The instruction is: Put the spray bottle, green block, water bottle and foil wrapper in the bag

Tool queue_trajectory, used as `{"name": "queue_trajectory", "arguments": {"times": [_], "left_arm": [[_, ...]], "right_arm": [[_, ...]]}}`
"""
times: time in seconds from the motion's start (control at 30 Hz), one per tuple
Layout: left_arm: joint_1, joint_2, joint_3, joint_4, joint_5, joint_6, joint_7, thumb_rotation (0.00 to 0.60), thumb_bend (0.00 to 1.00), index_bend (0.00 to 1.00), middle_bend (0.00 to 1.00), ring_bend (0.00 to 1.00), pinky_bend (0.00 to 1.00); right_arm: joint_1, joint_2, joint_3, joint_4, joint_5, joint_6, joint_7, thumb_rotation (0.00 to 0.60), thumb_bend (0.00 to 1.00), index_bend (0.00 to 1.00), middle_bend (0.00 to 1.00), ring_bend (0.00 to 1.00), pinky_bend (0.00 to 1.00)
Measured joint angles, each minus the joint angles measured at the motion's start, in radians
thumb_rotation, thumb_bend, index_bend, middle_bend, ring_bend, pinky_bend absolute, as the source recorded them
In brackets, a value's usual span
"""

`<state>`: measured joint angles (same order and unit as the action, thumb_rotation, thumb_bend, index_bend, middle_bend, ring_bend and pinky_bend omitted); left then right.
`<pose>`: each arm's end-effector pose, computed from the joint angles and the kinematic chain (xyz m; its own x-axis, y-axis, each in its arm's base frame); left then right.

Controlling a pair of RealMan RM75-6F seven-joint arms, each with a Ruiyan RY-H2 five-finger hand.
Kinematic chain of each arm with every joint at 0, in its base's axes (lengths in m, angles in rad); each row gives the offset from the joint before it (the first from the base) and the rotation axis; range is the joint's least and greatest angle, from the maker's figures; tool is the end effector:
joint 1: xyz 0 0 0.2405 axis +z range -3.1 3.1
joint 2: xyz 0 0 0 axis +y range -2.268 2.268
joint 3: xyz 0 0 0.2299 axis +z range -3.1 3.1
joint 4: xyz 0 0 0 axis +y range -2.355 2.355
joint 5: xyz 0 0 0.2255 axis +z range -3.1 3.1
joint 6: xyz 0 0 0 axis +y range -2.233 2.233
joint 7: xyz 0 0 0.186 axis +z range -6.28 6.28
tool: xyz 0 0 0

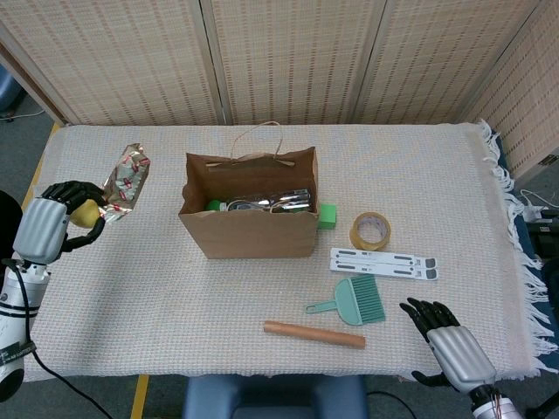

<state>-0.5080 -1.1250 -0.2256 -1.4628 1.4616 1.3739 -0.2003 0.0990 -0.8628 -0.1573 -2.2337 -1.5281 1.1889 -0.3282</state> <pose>-0.1845 0.3711 0.1698 0.2575 -0.2056 0.9441 0.8811 -0.3511 -0.3168 -0.1968 -0.1534 0.0775 0.3498 -0.4675 0.8118 -0.9348 -0.1169 0.3355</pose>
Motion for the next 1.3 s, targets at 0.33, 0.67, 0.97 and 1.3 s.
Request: {"name": "queue_trajectory", "arguments": {"times": [0.33,0.67,0.97,1.3], "left_arm": [[-0.191,0.008,-0.087,-0.188,0.012,-0.144,0.231,0.6,0.63,0.69,0.66,0.6,0.81],[-0.313,-0.104,-0.121,-0.148,0.013,-0.204,0.272,0.6,0.63,0.69,0.67,0.61,0.81],[-0.395,-0.183,-0.107,-0.036,0.03,-0.266,0.284,0.6,0.63,0.69,0.67,0.61,0.82],[-0.458,-0.251,-0.081,0.095,0.023,-0.329,0.29,0.6,0.6,0.66,0.65,0.6,0.8]], "right_arm": [[0.013,0.01,0.01,0.004,0.033,-0.013,0.025,0.6,0.06,0.0,0.0,0.0,0.0],[0.022,0.02,0.015,0.0,0.046,-0.021,0.04,0.6,0.06,0.0,0.0,0.0,0.0],[0.036,0.022,0.025,0.004,0.083,-0.036,0.047,0.6,0.06,0.0,0.0,0.0,0.0],[0.048,0.027,0.034,0.005,0.112,-0.044,0.057,0.6,0.06,0.0,0.0,0.0,0.0]]}}
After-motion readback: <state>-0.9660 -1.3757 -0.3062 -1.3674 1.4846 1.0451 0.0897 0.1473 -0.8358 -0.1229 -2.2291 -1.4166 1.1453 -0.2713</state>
